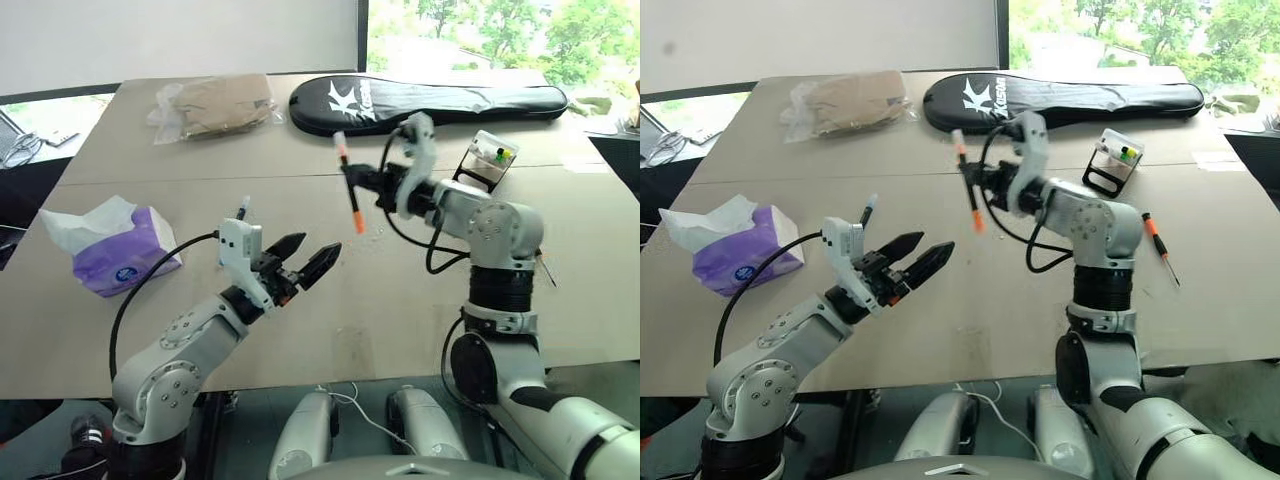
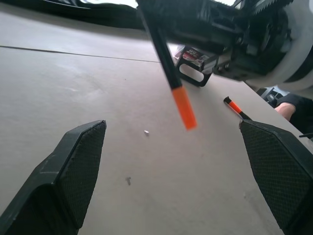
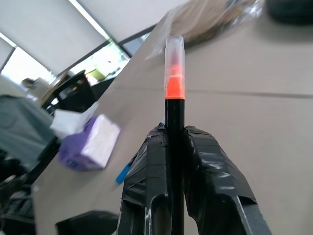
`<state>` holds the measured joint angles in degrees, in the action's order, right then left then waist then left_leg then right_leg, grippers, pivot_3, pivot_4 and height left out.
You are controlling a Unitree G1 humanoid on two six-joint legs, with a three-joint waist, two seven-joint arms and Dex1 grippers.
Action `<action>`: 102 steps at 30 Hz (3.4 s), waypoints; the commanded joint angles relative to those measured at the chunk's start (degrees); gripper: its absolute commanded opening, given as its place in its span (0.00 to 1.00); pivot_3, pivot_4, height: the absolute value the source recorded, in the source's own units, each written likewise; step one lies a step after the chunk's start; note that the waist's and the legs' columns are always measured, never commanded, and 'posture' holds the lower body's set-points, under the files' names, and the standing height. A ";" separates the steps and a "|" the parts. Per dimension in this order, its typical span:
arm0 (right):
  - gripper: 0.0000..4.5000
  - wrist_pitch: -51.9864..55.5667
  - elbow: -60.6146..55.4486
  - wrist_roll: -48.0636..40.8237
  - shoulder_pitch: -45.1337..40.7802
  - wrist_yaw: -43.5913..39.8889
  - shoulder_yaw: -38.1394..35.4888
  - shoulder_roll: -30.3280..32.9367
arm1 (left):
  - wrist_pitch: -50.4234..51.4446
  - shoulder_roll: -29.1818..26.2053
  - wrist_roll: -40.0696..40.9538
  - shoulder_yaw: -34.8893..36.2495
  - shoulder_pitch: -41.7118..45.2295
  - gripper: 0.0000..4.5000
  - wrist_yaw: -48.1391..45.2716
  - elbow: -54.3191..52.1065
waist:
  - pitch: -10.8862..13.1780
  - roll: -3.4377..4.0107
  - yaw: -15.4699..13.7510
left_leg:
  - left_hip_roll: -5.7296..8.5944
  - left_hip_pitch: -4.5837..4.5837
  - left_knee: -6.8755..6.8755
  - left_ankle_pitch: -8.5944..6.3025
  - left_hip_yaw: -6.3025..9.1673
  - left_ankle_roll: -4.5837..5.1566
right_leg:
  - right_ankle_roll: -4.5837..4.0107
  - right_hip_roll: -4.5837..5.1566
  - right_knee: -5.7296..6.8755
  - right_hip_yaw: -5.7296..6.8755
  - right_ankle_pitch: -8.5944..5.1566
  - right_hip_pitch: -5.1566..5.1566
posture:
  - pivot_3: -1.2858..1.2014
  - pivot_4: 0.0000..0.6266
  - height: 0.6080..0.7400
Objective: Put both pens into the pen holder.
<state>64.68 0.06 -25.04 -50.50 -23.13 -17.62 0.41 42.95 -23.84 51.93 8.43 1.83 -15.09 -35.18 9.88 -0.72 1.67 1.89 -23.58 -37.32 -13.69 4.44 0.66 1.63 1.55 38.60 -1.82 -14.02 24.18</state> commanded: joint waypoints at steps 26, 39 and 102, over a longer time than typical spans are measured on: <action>0.01 -75.85 50.06 20.07 -15.10 -6.80 10.55 22.85 | -12.36 0.57 -8.90 -6.57 5.79 1.00 -13.10 -1.25 | 0.05 -0.01 0.78 | -0.22 0.67 0.21 -0.05 -0.86 0.11 | 0.01 -0.26 -0.06 -0.74 -0.01 -0.40 | 0.52 0.24 1.00; 0.01 -93.10 67.90 28.77 -19.16 1.09 14.10 24.01 | -13.04 -0.60 -10.51 -5.21 2.61 1.00 -11.89 -3.93 | 0.05 -0.01 0.67 | -0.23 0.68 0.21 0.03 -0.76 -0.03 | 0.01 -0.24 -0.07 -0.73 -0.01 -0.44 | 0.52 0.24 1.00; 0.91 -48.52 64.38 20.75 -12.64 -6.55 14.34 19.45 | -15.48 -1.55 -13.10 -4.73 -0.80 1.00 -10.72 -3.53 | 0.04 -0.01 0.64 | -0.25 0.73 0.19 -0.06 -0.75 0.11 | 0.01 -0.26 -0.07 -0.70 0.00 -0.49 | 0.52 0.24 1.00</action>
<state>16.03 63.57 -3.31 -61.99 -29.42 -1.84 20.07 28.38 -25.28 38.84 2.52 1.21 -25.96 -35.60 9.92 -0.73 2.31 1.63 -22.86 -37.14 -13.74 3.70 0.77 1.63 1.29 38.53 -2.51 -14.02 23.68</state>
